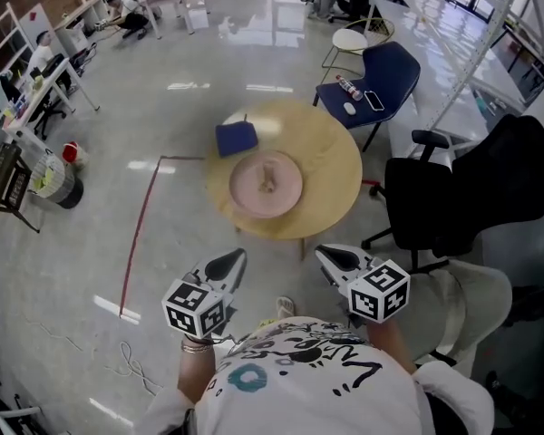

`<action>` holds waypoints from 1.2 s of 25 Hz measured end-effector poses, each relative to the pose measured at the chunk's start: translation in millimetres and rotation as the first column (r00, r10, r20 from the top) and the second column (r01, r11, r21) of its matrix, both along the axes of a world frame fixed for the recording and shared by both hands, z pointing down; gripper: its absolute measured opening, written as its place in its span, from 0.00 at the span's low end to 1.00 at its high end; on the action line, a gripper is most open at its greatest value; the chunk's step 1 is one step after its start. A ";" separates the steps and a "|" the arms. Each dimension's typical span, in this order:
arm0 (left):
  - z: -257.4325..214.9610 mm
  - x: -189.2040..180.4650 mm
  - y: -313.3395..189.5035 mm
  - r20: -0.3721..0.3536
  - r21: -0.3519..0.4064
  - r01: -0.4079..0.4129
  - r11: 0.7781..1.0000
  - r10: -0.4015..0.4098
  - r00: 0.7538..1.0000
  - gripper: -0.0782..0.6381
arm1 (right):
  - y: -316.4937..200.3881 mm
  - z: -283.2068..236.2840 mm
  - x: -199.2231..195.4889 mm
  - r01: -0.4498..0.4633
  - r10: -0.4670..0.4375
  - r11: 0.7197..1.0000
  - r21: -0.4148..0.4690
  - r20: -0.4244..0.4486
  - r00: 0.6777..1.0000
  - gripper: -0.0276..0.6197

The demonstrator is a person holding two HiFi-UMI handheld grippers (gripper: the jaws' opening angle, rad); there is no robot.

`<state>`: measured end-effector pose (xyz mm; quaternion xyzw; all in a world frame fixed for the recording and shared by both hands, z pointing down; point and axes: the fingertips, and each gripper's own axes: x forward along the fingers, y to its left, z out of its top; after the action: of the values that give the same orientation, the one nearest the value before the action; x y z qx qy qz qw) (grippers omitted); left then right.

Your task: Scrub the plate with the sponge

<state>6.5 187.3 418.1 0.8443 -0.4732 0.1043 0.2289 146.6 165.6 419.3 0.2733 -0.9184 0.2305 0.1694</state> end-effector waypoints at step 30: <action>39.2 -66.7 -169.4 0.025 -0.113 0.014 0.993 -0.011 1.000 0.13 | -176.0 27.0 -76.3 0.035 -0.032 0.996 -0.079 0.036 0.999 0.09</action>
<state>-60.2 17.9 457.3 0.8255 -0.4747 0.1399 0.2713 70.3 -10.3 446.4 0.2468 -0.9157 0.2688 0.1682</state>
